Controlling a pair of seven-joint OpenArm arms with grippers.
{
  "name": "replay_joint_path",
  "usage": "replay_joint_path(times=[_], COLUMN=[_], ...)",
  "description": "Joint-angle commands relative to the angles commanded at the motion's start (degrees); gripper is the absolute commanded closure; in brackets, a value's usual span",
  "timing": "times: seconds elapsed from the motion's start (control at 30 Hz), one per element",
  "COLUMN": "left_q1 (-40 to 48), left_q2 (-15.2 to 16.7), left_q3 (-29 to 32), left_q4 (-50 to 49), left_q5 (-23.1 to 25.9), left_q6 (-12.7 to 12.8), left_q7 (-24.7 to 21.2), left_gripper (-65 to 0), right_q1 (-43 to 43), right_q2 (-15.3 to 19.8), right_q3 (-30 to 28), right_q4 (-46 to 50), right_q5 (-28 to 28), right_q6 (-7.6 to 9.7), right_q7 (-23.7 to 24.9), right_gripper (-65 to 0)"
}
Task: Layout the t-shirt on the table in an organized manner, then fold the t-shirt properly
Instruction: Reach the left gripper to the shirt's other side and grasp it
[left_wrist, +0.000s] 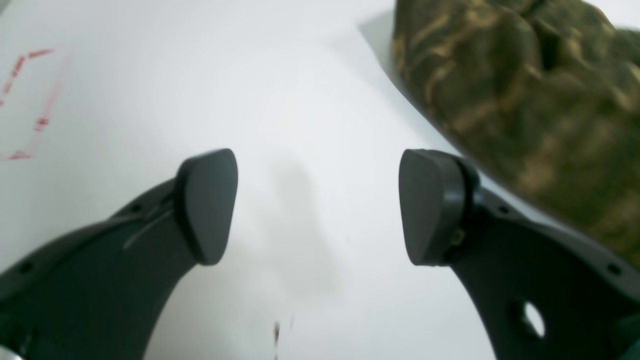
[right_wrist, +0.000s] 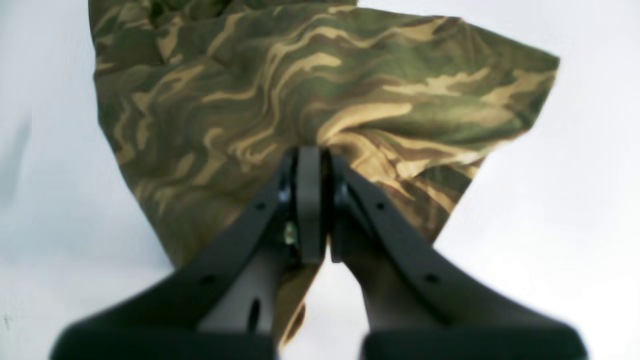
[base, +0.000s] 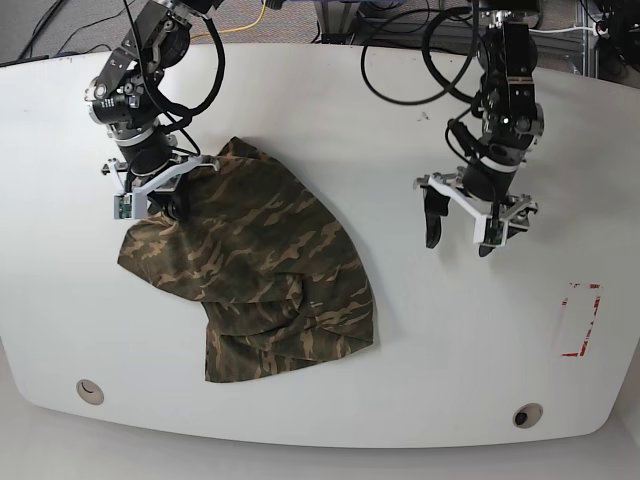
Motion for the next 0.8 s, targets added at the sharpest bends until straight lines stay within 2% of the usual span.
replay_joint_path(times=[0.27, 0.57, 0.8], left_q1=[-12.2, -22.8, -26.9], left_q2=[4.0, 7.7, 9.0], left_q3=[0.0, 0.0, 0.7], left_q4=[-14.7, -32.3, -43.4], left_q5=[0.0, -0.1, -0.1], left_q6=[-0.1, -0.1, -0.4], left_q7=[0.6, 0.3, -5.9], left_gripper=[-47.9, -47.9, -47.8], right_q1=[-4.3, -6.8, -7.2], right_q2=[3.3, 4.6, 4.5], right_q3=[0.0, 0.0, 0.0], right_q4=[0.2, 0.2, 0.2], right_q5=[8.0, 9.7, 9.7], right_q6=[0.00, 0.00, 0.00], right_q7=[-0.2, -0.1, -0.1], right_gripper=[0.0, 0.0, 0.0])
